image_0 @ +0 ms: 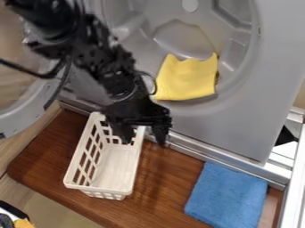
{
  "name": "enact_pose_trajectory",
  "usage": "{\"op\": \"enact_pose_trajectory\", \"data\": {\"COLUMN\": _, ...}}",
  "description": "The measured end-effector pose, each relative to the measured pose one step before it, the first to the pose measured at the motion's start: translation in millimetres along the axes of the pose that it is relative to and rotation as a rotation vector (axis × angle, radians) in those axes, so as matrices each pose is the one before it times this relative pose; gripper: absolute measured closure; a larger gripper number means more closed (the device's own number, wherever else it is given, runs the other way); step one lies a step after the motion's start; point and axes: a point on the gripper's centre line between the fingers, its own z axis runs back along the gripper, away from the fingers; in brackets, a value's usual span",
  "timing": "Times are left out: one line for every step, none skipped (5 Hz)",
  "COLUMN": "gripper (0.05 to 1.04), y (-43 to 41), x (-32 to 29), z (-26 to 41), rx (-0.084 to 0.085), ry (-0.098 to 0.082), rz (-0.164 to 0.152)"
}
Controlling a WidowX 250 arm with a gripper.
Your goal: Move the blue cloth to the right side of the basket
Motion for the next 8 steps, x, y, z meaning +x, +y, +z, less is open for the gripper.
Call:
{"op": "enact_pose_trajectory", "data": {"gripper": 0.083, "y": -23.78, "x": 1.54, "z": 3.12, "rx": 0.0235, "ry": 0.0480, "rz": -0.0907}}
{"op": "enact_pose_trajectory", "data": {"gripper": 0.083, "y": -30.58, "x": -1.30, "z": 1.47, "rx": -0.0198, "ry": 0.0237, "rz": -0.1037}}
{"op": "enact_pose_trajectory", "data": {"gripper": 0.083, "y": -19.10, "x": -4.27, "z": -7.04, "rx": -0.0106, "ry": 0.0560, "rz": -0.0678}}
{"op": "enact_pose_trajectory", "data": {"gripper": 0.083, "y": -20.46, "x": -0.45, "z": -13.47, "rx": -0.0234, "ry": -0.0057, "rz": -0.0632}}
{"op": "enact_pose_trajectory", "data": {"gripper": 0.083, "y": -14.07, "x": 0.32, "z": -17.32, "rx": 0.0102, "ry": 0.0283, "rz": -0.0770}}
{"op": "enact_pose_trajectory", "data": {"gripper": 0.083, "y": -6.39, "x": 7.11, "z": -20.75, "rx": 0.0148, "ry": 0.0199, "rz": -0.0682}}
{"op": "enact_pose_trajectory", "data": {"gripper": 0.083, "y": -7.61, "x": 1.75, "z": -15.63, "rx": -0.0186, "ry": 0.0103, "rz": -0.0500}}
{"op": "enact_pose_trajectory", "data": {"gripper": 0.083, "y": -5.52, "x": 0.86, "z": -17.41, "rx": -0.0431, "ry": 0.0076, "rz": -0.0493}}
